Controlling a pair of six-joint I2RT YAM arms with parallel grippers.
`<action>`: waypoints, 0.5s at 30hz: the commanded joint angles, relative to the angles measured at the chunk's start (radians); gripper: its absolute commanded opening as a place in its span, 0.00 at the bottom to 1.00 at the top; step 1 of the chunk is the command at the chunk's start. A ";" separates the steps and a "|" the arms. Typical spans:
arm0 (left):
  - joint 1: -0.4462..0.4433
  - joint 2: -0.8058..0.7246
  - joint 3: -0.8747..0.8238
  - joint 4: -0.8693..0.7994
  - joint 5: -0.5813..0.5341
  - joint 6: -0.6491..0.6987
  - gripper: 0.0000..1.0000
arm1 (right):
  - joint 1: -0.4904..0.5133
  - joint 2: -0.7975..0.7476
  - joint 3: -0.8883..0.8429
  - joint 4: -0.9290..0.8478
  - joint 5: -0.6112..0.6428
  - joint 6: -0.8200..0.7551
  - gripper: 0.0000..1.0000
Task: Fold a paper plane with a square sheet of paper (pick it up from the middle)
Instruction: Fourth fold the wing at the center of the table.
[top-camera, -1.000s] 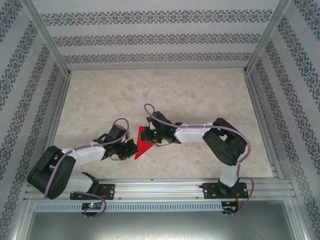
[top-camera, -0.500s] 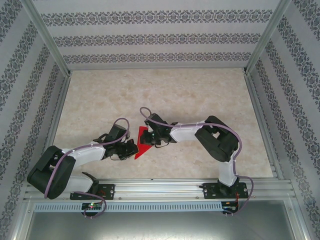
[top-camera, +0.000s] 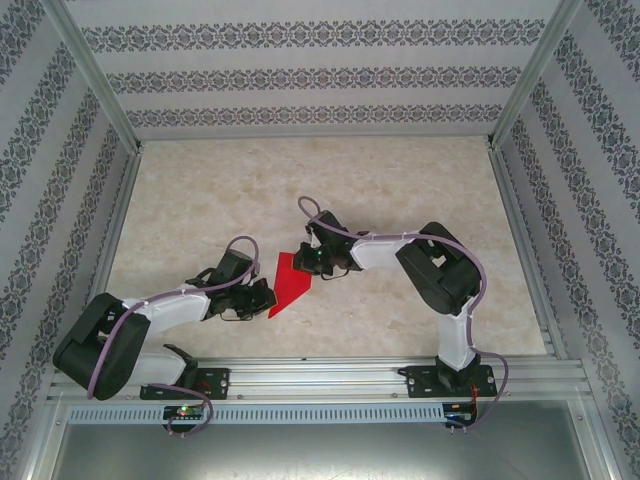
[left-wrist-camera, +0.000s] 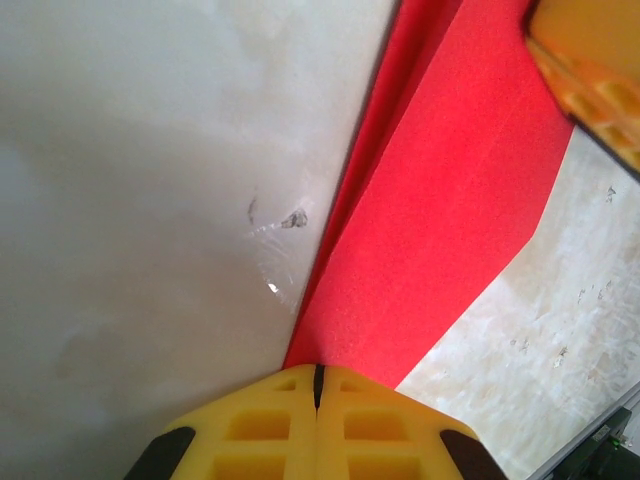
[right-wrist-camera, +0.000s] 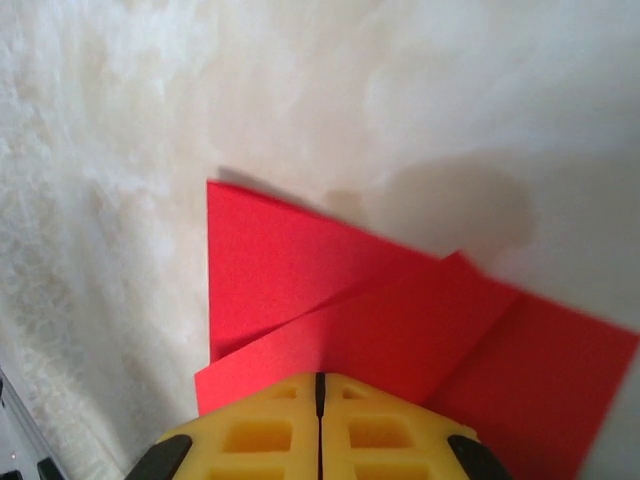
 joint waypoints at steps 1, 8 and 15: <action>0.005 0.035 -0.072 -0.225 -0.102 0.033 0.02 | -0.069 0.037 0.002 -0.012 0.093 -0.017 0.08; 0.006 0.037 -0.075 -0.222 -0.099 0.040 0.02 | -0.133 0.039 0.040 -0.065 0.084 -0.039 0.09; 0.006 0.036 -0.071 -0.224 -0.091 0.054 0.02 | -0.151 -0.056 0.046 -0.102 0.053 -0.077 0.10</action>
